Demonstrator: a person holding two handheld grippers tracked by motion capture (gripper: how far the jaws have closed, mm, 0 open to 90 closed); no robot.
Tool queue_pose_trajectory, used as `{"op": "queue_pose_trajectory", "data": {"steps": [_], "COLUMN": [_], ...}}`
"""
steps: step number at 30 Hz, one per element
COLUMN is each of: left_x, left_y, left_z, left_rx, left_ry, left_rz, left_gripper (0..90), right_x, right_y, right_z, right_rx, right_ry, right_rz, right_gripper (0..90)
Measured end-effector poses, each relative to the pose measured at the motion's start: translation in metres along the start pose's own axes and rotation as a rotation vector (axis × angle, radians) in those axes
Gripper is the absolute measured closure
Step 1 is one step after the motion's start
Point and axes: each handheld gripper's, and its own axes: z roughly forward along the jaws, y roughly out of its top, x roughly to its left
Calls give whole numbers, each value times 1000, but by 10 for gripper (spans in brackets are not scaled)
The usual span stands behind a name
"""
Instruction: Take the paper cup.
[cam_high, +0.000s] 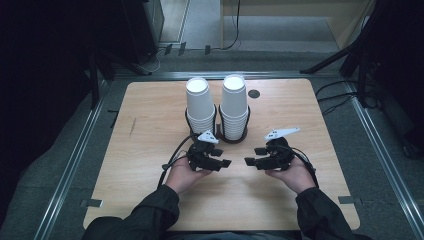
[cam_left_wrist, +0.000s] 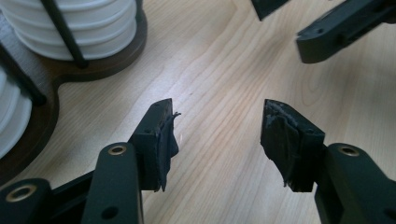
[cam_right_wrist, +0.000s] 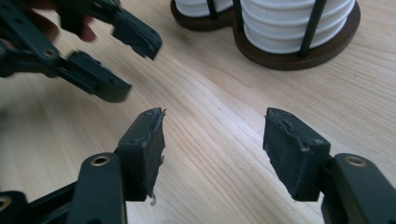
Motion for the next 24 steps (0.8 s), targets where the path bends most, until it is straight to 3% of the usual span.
{"op": "queue_pose_trajectory", "data": {"steps": [3,6,8,9,12,15,18,24], "left_x": [1,4,4,3,2,3,5,5], "left_y": [2,4,4,4,5,6,5,7], "left_z": [-3,-2,-1,-2,-5,-8,-12,-28], "left_rx": [-18,-31,-15,-9,-25,-28,-38,-102], "left_ry": [12,-6,-2,13,4,8,13,39], "left_rz": [11,-14,-14,-7,-7,0,-8,13], "left_gripper": [441,457,465,465,471,475,491,514], "right_x": [1,0,-3,-3,-2,-2,-1,-2], "right_y": [1,2,0,0,-2,-2,1,4], "right_z": [-5,-7,-6,-6,-7,-8,-11,-15], "right_rx": [-38,-5,45,55,28,35,40,31], "right_ry": [25,23,55,56,71,66,48,28], "right_rz": [0,17,68,63,7,11,-30,-25], "right_gripper": [414,427,454,472,472,482,490,481]}}
